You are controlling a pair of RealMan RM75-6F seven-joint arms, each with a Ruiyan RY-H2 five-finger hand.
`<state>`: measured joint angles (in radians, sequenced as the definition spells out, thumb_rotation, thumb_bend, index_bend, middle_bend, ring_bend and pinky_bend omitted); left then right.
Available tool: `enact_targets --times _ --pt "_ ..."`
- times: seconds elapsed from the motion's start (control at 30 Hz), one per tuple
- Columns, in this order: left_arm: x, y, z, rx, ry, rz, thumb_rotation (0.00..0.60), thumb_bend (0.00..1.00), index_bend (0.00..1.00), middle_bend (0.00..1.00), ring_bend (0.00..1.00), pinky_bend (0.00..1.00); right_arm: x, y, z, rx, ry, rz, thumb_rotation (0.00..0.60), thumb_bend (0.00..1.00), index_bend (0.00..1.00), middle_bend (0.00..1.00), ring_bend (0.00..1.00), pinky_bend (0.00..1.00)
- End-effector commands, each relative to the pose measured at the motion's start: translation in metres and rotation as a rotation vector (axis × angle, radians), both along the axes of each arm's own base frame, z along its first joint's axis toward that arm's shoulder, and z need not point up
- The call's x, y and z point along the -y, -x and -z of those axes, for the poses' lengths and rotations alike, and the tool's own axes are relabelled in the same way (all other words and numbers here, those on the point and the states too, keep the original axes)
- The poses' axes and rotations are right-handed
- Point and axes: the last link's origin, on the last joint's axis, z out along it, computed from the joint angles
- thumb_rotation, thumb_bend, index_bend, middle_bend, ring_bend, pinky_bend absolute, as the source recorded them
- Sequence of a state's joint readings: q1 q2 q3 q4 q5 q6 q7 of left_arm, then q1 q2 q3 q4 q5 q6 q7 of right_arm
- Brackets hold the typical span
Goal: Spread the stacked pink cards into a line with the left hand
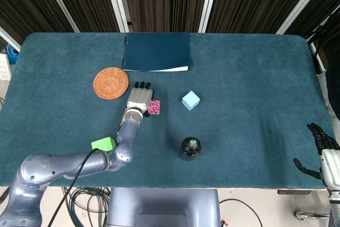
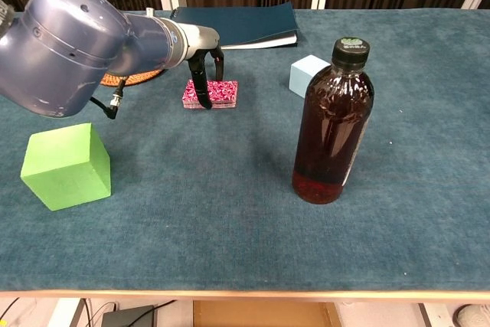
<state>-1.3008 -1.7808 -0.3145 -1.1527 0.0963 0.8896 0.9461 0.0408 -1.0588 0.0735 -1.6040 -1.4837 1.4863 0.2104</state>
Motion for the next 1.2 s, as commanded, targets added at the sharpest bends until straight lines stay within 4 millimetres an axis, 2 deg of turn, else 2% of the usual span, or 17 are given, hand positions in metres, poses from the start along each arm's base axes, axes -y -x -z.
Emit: enact_targets --times 0.03,0.47,0.97,1.2 --pt "0.0 0.0 -0.001 -0.007 0.0 0.001 0.6 0.26 0.51 0.15 0.04 0.0 0.0 0.0 0.0 0.002 -0.001 0.002 0.6 0.23 0.07 0.05 0.13 0.18" --pt "0.004 -0.004 -0.013 -0.021 -0.004 0.001 0.6 0.26 0.53 0.15 0.04 0.0 0.0 0.0 0.001 0.004 -0.002 0.001 0.6 0.23 0.07 0.05 0.13 0.18" --pt "0.032 0.003 -0.039 -0.044 0.011 -0.035 0.6 0.27 0.53 0.15 0.04 0.0 0.0 -0.001 0.001 0.009 -0.003 0.0 0.6 0.23 0.07 0.05 0.13 0.18" --pt "0.056 0.01 -0.051 -0.05 0.029 -0.036 0.6 0.28 0.54 0.15 0.04 0.0 0.001 -0.001 0.001 0.013 -0.005 0.001 0.6 0.23 0.07 0.05 0.13 0.18"
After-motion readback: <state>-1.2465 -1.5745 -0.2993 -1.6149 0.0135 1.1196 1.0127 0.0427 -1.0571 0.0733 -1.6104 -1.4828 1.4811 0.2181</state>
